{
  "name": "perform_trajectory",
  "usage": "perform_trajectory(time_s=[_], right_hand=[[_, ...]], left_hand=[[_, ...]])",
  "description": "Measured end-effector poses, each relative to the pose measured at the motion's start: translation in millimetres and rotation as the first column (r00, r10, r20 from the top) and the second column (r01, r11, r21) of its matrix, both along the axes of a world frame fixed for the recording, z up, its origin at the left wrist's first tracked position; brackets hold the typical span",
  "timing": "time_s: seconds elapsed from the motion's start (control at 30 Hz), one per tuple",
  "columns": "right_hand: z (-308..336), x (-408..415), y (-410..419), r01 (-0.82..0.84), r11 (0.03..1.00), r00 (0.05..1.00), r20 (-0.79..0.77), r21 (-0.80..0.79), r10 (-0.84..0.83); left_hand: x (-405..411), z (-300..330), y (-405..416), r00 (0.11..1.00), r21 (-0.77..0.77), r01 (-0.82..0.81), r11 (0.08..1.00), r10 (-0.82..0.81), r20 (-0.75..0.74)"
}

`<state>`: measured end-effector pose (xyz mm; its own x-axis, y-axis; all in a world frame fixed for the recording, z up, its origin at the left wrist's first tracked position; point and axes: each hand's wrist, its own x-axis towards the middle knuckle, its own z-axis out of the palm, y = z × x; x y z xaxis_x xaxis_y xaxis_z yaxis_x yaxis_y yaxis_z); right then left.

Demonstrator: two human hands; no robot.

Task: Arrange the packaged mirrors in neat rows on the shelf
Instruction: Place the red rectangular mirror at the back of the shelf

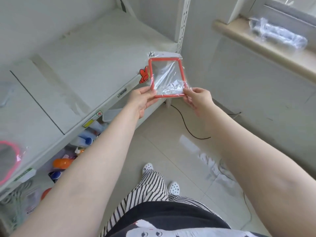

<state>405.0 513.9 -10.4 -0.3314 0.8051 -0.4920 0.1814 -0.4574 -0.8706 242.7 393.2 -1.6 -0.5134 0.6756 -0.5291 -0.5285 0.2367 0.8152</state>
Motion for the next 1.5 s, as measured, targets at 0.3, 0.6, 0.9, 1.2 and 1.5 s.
perform_trajectory(time_s=[0.3, 0.6, 0.9, 1.2, 1.5], right_hand=[[-1, -51, 80, -0.066, 0.996, 0.995, -0.076, -0.068, 0.061], [10, -97, 164, -0.135, 0.982, 0.976, -0.187, -0.135, 0.108], [12, -163, 258, -0.342, 0.935, 0.938, -0.09, -0.091, 0.334], [1, -233, 305, -0.518, 0.851, 0.855, -0.065, -0.088, 0.514], [-22, -323, 317, -0.524, 0.845, 0.852, -0.055, -0.11, 0.521]], left_hand=[[-47, -6, 69, 0.998, 0.0, -0.062, 0.998, 0.062, 0.017], [-92, 1, 147, 0.992, 0.011, -0.12, 0.993, 0.119, 0.044], [-120, 3, 211, 0.939, 0.011, -0.34, 0.94, 0.339, 0.058], [-139, -4, 237, 0.836, -0.012, -0.547, 0.837, 0.546, -0.053], [-204, -26, 255, 0.719, -0.02, -0.686, 0.727, 0.674, -0.168]])
